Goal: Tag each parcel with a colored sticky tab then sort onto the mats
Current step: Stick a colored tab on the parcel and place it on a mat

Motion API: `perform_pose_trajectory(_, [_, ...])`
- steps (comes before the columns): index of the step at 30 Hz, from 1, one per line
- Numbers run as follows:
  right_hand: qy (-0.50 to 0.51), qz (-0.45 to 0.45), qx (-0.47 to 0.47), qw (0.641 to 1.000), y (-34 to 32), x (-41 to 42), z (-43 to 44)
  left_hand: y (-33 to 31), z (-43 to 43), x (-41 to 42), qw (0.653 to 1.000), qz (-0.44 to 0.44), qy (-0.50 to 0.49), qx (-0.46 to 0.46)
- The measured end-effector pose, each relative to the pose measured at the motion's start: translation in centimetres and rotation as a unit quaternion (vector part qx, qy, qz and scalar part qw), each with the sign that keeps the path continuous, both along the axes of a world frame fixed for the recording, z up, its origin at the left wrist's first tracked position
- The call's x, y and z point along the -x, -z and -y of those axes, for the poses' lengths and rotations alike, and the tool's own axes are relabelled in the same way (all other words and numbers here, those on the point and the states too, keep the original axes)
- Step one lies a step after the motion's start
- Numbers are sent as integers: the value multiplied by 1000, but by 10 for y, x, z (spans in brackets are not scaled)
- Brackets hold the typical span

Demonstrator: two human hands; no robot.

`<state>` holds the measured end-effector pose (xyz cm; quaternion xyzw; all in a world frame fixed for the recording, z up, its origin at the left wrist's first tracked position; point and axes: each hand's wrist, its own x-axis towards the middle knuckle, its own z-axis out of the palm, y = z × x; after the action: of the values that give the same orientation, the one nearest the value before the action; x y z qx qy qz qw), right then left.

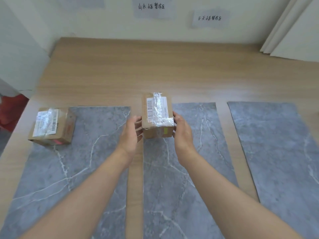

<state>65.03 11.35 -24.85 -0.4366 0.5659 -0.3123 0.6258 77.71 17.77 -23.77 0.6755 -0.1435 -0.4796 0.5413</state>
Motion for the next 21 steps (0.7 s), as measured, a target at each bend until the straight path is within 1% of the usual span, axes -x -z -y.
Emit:
perform_pose_trajectory(4, [13,1,-25,1000,18,-8,2,18,1,-9,1000,-20,3,-8])
perform_pose_trajectory(13, [6,-23,-17,1000,25,-6,-6,27,-8,-14,998,-38,47,-21])
perform_pose_trajectory(17, [8,-28,-23,999,14,1,-9,17,-15,-8,999,-16,34,-26])
perform_pose_trajectory(21, [15,-28,7,999,-11,14,-13,-12,-21,3,1000,20,5,-5])
